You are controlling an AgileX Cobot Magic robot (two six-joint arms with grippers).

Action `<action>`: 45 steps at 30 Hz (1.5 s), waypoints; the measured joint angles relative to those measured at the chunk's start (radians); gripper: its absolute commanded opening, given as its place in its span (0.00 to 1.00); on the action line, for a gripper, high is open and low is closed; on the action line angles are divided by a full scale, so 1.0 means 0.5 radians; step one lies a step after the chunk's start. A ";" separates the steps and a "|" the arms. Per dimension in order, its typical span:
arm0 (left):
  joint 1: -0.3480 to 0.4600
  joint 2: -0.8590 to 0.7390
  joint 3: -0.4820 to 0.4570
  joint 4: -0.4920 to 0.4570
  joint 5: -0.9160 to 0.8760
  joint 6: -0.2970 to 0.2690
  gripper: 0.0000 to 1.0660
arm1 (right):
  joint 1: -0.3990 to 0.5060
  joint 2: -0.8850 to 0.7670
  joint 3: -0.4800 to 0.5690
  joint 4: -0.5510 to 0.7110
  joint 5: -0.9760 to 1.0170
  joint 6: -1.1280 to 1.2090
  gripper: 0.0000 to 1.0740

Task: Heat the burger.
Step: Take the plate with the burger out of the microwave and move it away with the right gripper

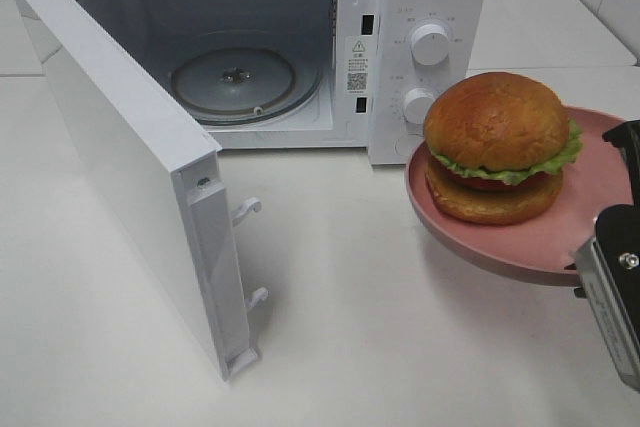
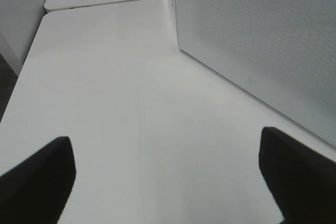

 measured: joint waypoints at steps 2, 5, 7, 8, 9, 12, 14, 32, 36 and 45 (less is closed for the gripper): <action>0.000 0.000 0.000 0.000 0.000 0.000 0.82 | 0.000 0.000 0.000 -0.070 0.000 0.142 0.02; 0.000 0.000 0.000 0.000 0.000 0.000 0.82 | 0.000 0.000 0.000 -0.152 0.000 0.366 0.02; 0.000 0.000 0.000 0.000 0.000 0.000 0.82 | 0.000 0.000 0.000 -0.176 0.000 0.430 0.02; 0.000 0.000 0.000 0.000 0.000 0.000 0.82 | 0.000 0.000 0.000 -0.234 0.000 0.600 0.02; 0.000 0.000 0.000 0.000 0.000 0.000 0.82 | 0.000 0.000 0.000 -0.234 0.000 0.600 0.02; 0.000 0.000 0.000 0.000 0.000 0.000 0.82 | 0.000 0.000 0.000 -0.330 0.000 0.856 0.02; 0.000 0.000 0.000 0.000 0.000 0.000 0.82 | 0.000 0.000 0.000 -0.480 0.000 1.186 0.02; 0.000 0.000 0.000 0.000 0.000 0.000 0.82 | 0.000 0.100 0.000 -1.004 0.316 2.442 0.02; 0.000 0.000 0.000 0.000 0.000 0.000 0.82 | 0.000 0.190 0.000 -1.038 0.344 2.650 0.02; 0.000 0.000 0.000 0.000 0.000 0.000 0.82 | 0.000 0.486 0.000 -1.182 0.348 3.280 0.02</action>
